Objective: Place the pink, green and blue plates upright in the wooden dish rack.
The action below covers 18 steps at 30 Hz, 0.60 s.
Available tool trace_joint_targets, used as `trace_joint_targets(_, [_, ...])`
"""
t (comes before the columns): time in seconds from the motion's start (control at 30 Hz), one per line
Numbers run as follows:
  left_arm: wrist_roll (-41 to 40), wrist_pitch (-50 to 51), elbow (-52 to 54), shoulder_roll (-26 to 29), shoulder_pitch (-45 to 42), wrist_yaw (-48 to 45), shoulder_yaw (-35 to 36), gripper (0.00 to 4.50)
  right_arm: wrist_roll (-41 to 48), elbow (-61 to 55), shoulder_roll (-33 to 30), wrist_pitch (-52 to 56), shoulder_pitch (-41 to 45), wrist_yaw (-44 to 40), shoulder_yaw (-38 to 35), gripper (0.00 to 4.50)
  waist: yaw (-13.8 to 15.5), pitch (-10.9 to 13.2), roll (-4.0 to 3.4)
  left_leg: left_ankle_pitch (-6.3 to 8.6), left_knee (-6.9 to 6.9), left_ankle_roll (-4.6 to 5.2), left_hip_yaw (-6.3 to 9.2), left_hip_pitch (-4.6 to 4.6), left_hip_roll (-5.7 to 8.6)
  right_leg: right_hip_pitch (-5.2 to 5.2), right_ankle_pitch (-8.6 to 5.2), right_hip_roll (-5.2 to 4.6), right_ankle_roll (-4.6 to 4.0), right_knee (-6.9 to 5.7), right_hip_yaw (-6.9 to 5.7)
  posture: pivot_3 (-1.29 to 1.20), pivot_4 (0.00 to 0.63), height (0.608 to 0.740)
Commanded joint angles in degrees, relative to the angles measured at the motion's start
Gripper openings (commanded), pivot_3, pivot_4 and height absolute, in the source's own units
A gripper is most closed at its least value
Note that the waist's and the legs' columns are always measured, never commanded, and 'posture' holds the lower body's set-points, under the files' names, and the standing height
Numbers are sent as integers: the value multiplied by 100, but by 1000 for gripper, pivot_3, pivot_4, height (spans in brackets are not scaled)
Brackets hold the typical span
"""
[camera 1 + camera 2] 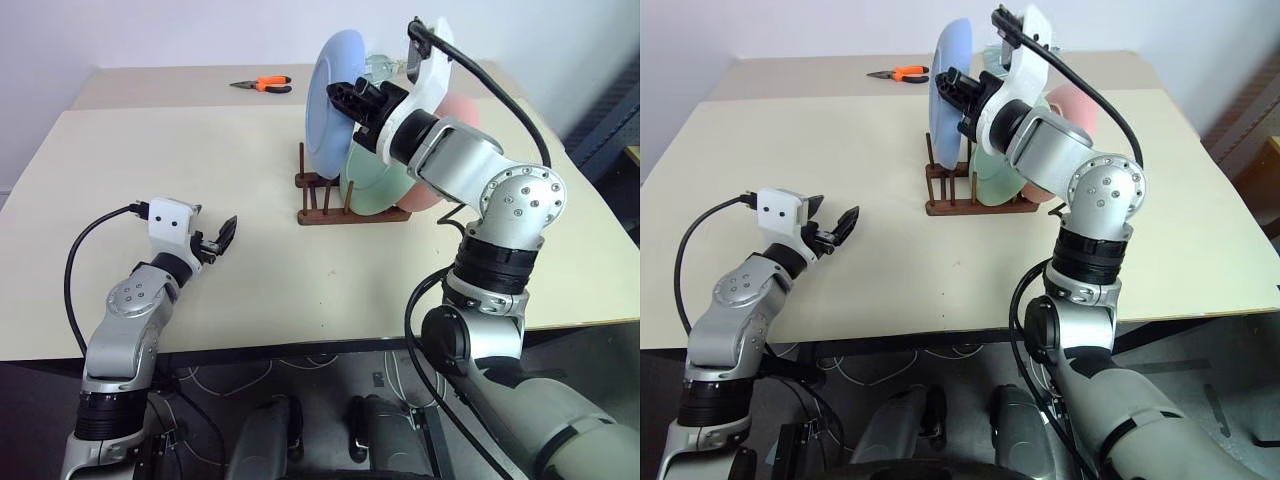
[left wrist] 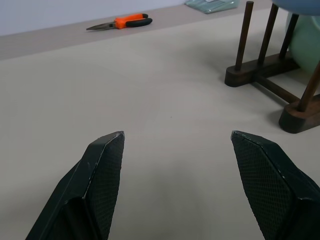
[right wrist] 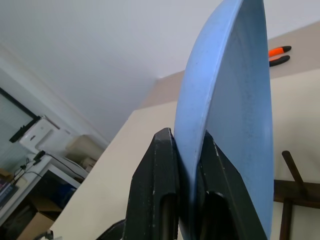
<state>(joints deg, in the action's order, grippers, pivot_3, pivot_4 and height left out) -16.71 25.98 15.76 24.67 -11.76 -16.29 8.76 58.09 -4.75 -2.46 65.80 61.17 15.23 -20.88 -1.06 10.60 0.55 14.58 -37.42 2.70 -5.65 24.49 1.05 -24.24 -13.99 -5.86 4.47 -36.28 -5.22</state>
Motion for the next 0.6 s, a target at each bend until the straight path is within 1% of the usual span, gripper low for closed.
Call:
trace_joint_targets(0.03, [21,-20,224,1,-19,-25,47,3473,327,-220,60,-57,236,172,-99,0,-1,0,0,0,0,0,0,0,0,0,0,0,0,0,0,0,150,740])
trace_joint_targets(0.3, [16,6,259,-7,-2,-23,44,3473,573,-134,245,-77,-13,709,-75,0,-5,0,0,0,1,0,-1,0,-1,0,0,0,0,0,1,0,150,740])
trace_joint_targets(0.5, [23,12,269,-14,3,-12,39,3473,366,104,152,-176,-103,803,-7,0,-3,0,0,0,1,0,-2,0,-1,-1,0,0,0,1,1,0,150,740])
trace_joint_targets(0.6, [24,10,278,-24,2,-9,29,3473,235,242,79,-217,-113,693,64,0,-4,0,0,0,1,0,-4,0,-1,-2,0,1,0,0,2,0,150,740])
